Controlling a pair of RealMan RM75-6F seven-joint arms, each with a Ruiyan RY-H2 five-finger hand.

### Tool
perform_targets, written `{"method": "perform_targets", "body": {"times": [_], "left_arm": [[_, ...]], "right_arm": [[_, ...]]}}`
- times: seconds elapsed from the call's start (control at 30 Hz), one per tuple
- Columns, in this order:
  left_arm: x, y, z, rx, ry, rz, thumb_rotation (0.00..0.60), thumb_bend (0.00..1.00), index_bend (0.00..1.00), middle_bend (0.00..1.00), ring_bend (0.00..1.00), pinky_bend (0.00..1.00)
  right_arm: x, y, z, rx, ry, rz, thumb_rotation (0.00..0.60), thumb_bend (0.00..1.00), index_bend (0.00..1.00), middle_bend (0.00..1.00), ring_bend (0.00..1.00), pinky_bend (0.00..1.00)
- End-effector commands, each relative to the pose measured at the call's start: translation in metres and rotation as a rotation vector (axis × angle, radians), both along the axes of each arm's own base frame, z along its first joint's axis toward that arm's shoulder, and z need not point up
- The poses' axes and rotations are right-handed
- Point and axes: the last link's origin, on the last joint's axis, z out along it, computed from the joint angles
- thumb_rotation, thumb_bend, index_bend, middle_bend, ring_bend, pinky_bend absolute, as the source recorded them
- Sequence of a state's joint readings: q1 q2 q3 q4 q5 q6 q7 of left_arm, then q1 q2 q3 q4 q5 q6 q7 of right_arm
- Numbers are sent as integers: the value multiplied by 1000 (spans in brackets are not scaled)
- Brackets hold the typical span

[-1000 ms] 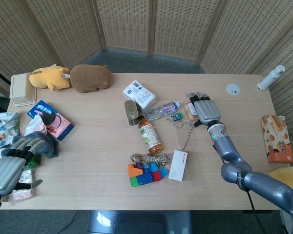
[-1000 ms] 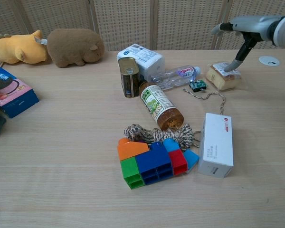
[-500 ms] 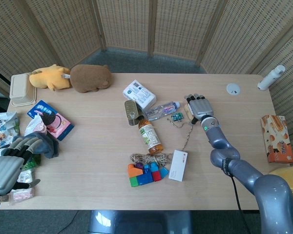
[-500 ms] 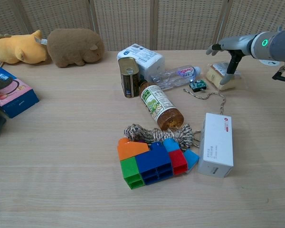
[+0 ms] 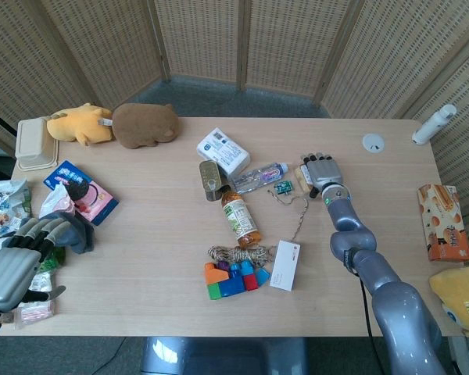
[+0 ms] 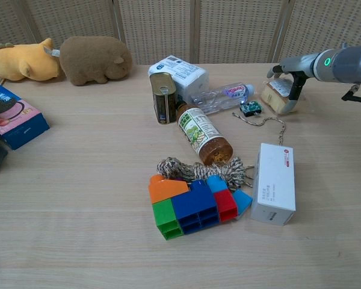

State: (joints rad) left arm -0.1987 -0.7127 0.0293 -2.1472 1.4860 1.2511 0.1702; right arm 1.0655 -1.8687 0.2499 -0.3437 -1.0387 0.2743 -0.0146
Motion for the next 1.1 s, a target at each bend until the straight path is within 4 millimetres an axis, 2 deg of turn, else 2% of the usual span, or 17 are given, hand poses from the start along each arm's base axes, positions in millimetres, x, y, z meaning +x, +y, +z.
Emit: {"method": "perform_targets", "body": {"times": [0.03, 0.1, 0.23, 0.37, 0.43, 0.57, 0.77, 0.97, 1.1], "left_arm": [[0, -1, 1, 2, 3, 1, 600, 0, 0, 0, 0, 0], [1, -2, 1, 0, 6, 1, 600, 0, 0, 0, 0, 0], [1, -3, 3, 3, 9, 2, 600, 0, 0, 0, 0, 0], [2, -2, 4, 6, 9, -3, 600, 0, 0, 0, 0, 0], [2, -2, 2, 2, 5, -7, 600, 0, 0, 0, 0, 0], [3, 0, -2, -8, -6, -16, 600, 0, 0, 0, 0, 0], [3, 2, -6, -16, -23, -27, 600, 0, 0, 0, 0, 0], [6, 0, -10, -24, -50, -51, 600, 0, 0, 0, 0, 0], [8, -5, -8, -15, -66, -63, 600, 0, 0, 0, 0, 0]], "right_arm": [[-3, 3, -6, 5, -9, -10, 600, 6, 206, 244, 7, 82], [-7, 6, -9, 8, -16, -27, 600, 8, 295, 331, 47, 194], [-14, 10, -12, 5, -27, -45, 600, 10, 399, 448, 183, 372], [-18, 10, -7, -18, -38, -34, 600, 21, 548, 653, 404, 568], [-21, 10, -1, -32, -43, -27, 600, 23, 600, 731, 494, 629], [-27, 10, 14, -70, -73, -11, 600, 26, 626, 768, 547, 671], [-33, 17, 49, -147, -149, 59, 600, 23, 625, 772, 553, 680], [-26, 43, 94, -184, -169, 159, 600, 22, 626, 772, 555, 679], [-13, 69, 128, -235, -189, 193, 600, 19, 627, 772, 562, 679]]}}
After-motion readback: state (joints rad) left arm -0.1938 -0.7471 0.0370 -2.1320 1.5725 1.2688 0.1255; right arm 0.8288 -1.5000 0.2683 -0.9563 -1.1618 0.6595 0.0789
